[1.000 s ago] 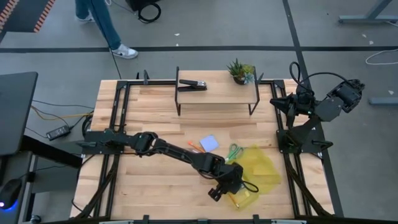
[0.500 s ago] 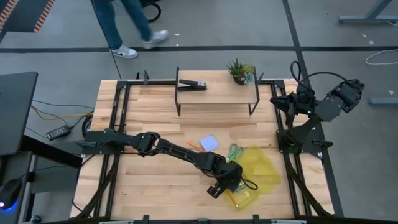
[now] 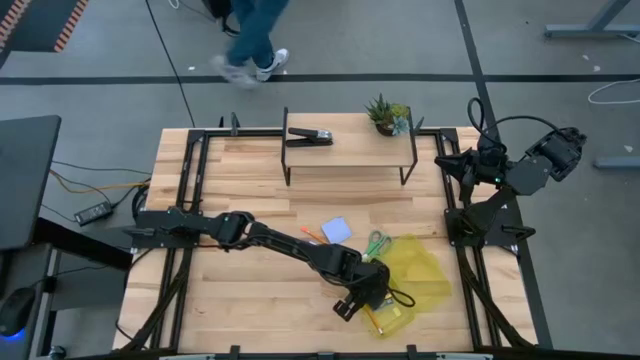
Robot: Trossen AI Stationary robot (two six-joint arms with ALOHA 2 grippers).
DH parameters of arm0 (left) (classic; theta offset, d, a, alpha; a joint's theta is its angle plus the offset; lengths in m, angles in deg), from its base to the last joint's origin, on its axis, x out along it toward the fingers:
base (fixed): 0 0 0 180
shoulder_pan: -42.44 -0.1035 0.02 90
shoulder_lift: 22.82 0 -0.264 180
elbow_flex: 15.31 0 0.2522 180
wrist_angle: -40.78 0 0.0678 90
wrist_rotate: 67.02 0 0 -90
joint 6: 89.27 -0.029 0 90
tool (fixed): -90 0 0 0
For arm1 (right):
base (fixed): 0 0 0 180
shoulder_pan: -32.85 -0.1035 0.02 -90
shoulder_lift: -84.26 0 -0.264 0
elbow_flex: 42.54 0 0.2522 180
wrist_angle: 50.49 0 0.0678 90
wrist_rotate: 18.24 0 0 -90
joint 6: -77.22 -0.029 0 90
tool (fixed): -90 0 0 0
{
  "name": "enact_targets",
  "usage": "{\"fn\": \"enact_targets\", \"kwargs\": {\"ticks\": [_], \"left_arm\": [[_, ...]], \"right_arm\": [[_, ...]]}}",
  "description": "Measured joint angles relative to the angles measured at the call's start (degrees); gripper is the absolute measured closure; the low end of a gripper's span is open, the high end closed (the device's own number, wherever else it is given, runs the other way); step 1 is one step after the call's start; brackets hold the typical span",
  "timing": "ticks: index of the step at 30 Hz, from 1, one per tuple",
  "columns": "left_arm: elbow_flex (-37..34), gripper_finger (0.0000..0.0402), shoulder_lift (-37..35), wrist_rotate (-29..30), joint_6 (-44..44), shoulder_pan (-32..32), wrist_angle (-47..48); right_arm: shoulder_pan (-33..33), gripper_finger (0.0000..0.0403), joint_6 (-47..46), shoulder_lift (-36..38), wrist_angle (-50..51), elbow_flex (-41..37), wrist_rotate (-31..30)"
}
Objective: Pack school essentials
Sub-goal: Put the yellow pencil into the yellow supply box
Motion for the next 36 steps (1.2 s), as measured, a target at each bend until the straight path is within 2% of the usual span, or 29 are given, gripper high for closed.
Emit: {"fn": "enact_targets", "kwargs": {"ticks": [5, 11, 19, 25, 36], "left_arm": [[-0.1, 0.0374, -0.2, -2.5, -2.7, -0.1, 4.9], [-0.1, 0.0387, 0.4, -2.5, -2.7, -0.1, 5.8], [0.0, 0.0372, 1.8, -2.4, -2.6, -0.2, 4.4], [-0.1, 0.0343, 2.7, -1.0, 0.6, -0.4, 4.8], [-0.1, 0.0243, 2.7, -0.2, 0.3, -0.1, 4.0]], "right_arm": [[0.0, 0.0361, 0.0, 0.0, 0.0, 0.0, 0.0], [0.0, 0.0361, 0.0, 0.0, 0.0, 0.0, -0.1], [0.0, 0.0361, 0.0, 0.0, 0.0, 0.0, 0.0], [0.0, 0.0361, 0.0, 0.0, 0.0, 0.0, -0.2], [0.0, 0.0361, 0.4, 0.0, 0.0, 0.0, -0.2]]}}
